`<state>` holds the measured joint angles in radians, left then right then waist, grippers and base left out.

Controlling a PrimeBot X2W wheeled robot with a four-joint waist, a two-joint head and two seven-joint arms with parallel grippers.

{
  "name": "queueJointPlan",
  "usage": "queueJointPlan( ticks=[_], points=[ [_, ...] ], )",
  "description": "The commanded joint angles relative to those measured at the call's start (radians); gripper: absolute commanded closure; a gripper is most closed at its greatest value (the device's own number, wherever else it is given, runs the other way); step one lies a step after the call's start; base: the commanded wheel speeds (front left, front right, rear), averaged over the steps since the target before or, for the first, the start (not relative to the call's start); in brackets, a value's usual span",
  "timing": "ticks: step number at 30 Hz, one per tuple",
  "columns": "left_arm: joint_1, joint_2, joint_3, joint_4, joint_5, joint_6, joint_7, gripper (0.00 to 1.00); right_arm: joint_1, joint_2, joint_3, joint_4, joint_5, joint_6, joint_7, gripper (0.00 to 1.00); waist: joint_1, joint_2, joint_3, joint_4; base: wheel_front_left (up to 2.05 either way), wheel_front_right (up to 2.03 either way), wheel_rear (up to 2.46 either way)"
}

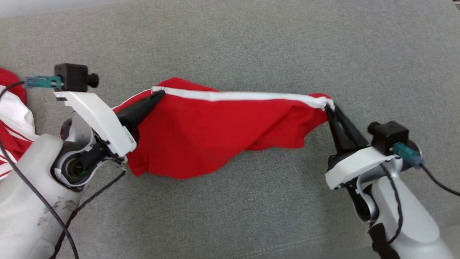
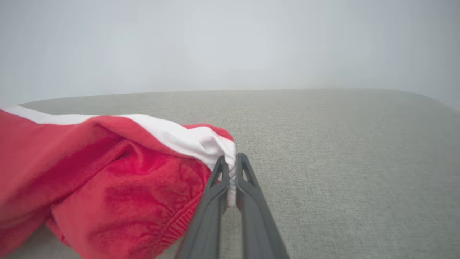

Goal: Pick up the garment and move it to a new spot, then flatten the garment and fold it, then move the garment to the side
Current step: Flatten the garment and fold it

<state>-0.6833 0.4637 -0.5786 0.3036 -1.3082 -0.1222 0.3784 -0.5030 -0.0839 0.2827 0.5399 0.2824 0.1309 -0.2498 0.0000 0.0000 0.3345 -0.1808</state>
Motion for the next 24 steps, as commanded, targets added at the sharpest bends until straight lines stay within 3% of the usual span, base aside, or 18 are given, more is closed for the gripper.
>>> queueJointPlan(
  ticks=[1, 7, 15, 20, 24],
  points=[
    [-0.049, 0.046, 0.055, -0.032, -0.011, -0.006, -0.002, 1.0, -0.01, -0.006, 0.004, -0.042, 0.004, 0.0, -0.012, 1.0, 0.0, 0.0, 0.0, 0.003, 0.0, 0.0, 0.0],
    [-0.127, 0.057, 0.109, -0.06, -0.048, -0.007, -0.001, 1.0, -0.104, -0.049, 0.009, -0.079, 0.009, 0.0, -0.012, 1.0, 0.0, 0.0, 0.012, 0.028, 0.0, 0.0, 0.0],
    [-0.395, 0.027, 0.148, 0.168, 0.003, -0.005, -0.039, 1.0, -0.473, -0.08, 0.112, 0.124, 0.057, 0.0, 0.009, 1.0, 0.0, 0.0, 0.066, 0.053, 0.0, 0.0, 0.0],
    [-0.584, -0.004, 0.164, 0.342, 0.082, -0.007, -0.173, 1.0, -0.731, -0.058, 0.155, 0.289, 0.086, 0.0, 0.006, 1.0, 0.0, 0.0, 0.094, 0.053, 0.0, 0.0, 0.0],
    [-0.726, -0.032, 0.16, 0.434, 0.174, -0.008, -0.359, 1.0, -0.882, -0.039, 0.101, 0.388, 0.071, 0.0, -0.01, 1.0, 0.0, 0.0, 0.105, 0.06, 0.0, 0.0, 0.0]
  ],
)
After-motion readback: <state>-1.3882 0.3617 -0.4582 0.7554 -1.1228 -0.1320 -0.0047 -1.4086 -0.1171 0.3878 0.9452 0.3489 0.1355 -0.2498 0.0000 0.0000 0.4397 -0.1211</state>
